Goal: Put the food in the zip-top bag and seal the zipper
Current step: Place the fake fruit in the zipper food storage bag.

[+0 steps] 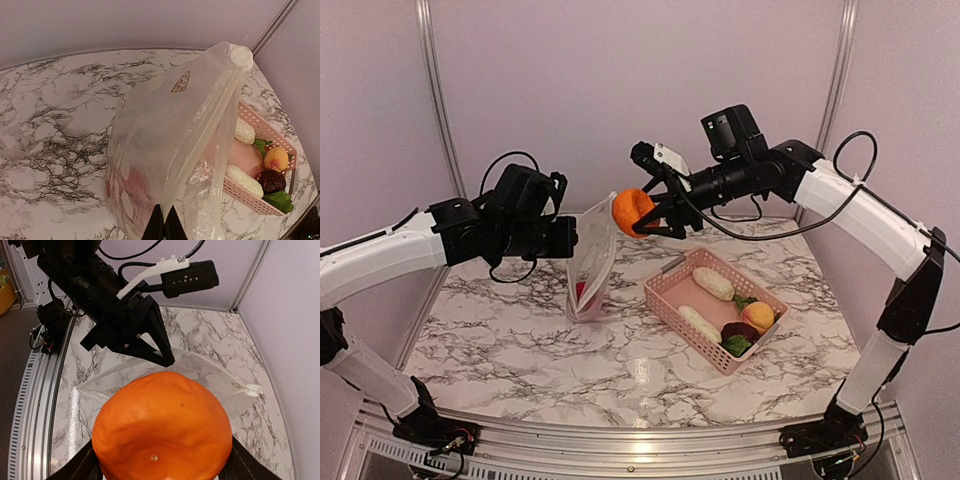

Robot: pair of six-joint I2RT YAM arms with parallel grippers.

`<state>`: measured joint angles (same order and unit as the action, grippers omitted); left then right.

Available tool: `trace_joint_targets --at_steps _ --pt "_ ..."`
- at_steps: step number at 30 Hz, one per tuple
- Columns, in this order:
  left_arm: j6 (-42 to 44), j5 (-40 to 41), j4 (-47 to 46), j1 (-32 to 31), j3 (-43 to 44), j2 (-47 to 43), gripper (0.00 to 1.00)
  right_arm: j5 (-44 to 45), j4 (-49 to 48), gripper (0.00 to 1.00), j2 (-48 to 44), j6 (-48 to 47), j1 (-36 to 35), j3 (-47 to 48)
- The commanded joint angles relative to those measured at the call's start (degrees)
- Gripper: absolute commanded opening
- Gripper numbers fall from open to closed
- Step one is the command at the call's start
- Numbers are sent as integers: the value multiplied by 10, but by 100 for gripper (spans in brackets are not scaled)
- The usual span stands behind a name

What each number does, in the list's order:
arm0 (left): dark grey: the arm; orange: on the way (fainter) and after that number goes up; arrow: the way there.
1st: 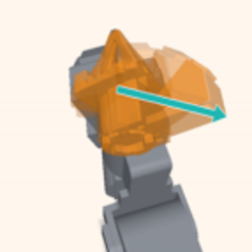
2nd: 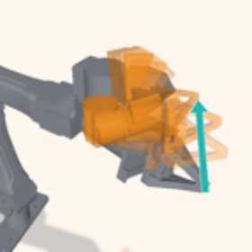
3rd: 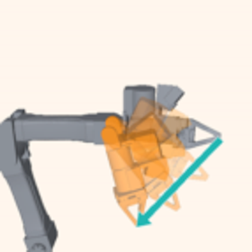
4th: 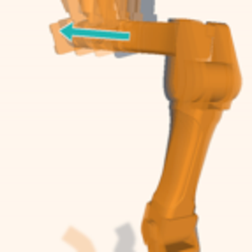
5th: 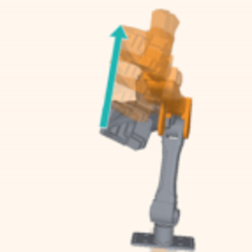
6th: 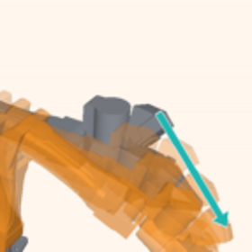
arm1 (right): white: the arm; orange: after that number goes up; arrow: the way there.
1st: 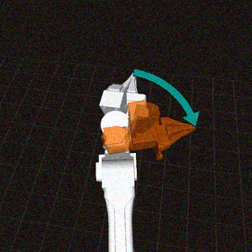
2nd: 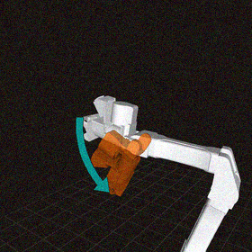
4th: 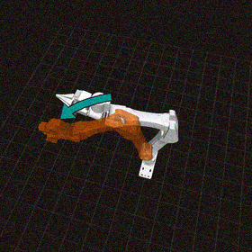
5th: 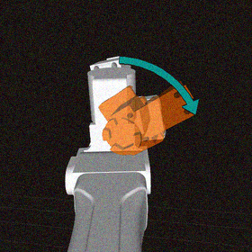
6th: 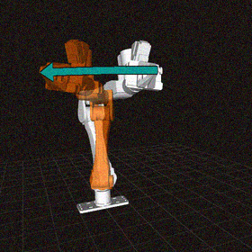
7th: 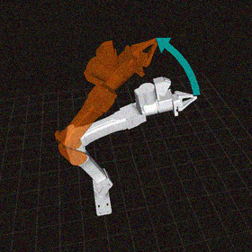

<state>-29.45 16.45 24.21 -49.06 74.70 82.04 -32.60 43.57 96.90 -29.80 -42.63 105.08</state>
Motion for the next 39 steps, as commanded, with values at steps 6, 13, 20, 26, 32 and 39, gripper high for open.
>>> trace_joint_targets --at_steps 6,13,20,26,32,39 --pt "-7 -24 -31 3 -16 -26 0 -95 -16 56 92 45 -18 71" --pt "-25 -48 -49 3 -22 -37 0 -120 -71 57 118 79 -19 64" --pt "-40 -72 -67 3 -23 -39 0 -71 -92 60 134 82 -32 49" --pt "-57 -91 -91 3 -32 -41 0 75 -157 63 101 53 -63 -25" --pt "-62 -93 -97 3 -36 -40 0 138 -171 65 98 45 -70 -51" --pt "-70 -107 -107 2 -48 -33 0 184 -169 67 121 50 -73 -28"
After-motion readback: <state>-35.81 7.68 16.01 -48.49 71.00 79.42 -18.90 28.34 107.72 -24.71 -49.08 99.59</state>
